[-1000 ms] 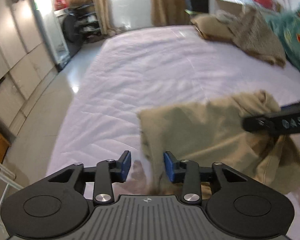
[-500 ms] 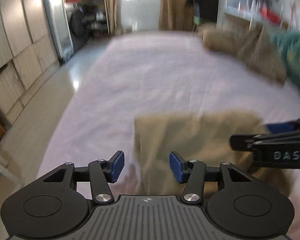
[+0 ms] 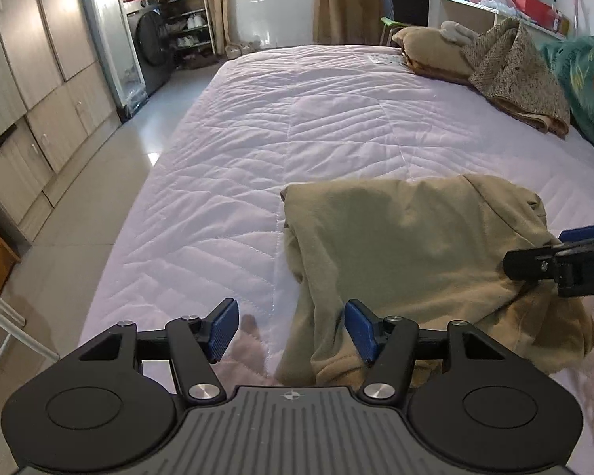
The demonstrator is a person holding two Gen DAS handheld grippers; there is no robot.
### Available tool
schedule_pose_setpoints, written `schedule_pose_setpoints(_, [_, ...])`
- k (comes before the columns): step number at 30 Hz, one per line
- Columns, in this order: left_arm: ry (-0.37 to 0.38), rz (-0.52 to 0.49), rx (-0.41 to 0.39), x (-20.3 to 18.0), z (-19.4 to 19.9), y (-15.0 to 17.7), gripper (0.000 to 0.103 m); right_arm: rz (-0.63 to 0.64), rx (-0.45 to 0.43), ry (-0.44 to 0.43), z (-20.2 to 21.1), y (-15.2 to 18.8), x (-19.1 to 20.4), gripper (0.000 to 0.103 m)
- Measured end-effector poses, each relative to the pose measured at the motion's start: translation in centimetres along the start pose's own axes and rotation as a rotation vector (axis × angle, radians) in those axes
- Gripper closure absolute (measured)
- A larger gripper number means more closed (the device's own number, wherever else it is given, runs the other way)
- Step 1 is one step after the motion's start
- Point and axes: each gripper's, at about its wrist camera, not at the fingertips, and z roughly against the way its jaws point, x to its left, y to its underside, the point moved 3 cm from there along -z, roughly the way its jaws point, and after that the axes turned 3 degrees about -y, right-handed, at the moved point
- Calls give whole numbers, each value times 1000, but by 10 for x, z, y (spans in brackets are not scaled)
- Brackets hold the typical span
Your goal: Fold clothes
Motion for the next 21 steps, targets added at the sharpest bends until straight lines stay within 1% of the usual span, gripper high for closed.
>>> schedule_pose_setpoints(2, [-9, -6, 1, 0, 7, 3, 41, -15, -2, -12, 6, 0, 1, 26])
schedule_pose_setpoints(5, [3, 15, 0, 1, 21, 7, 41, -39, 8, -15, 16, 1, 2, 26])
schedule_pose_setpoints(9, [9, 36, -9, 2, 41, 15, 40, 9, 26, 37, 34, 6, 6, 25])
schedule_pose_setpoints(11, [9, 40, -12, 0, 49, 20, 40, 36, 28, 62, 42, 10, 8, 18])
schedule_pose_setpoints(13, [13, 42, -3, -2, 55, 24, 40, 53, 33, 78, 49, 15, 11, 17])
schedule_pose_setpoints(15, [22, 50, 11, -5, 62, 30, 40, 39, 47, 60, 55, 23, 13, 17])
schedule_pose_setpoints(18, [37, 61, 18, -9, 77, 40, 40, 12, 80, 9, 62, 39, 18, 17])
schedule_pose_setpoints(21, [45, 54, 18, -14, 90, 52, 39, 23, 113, -10, 70, 54, 25, 17])
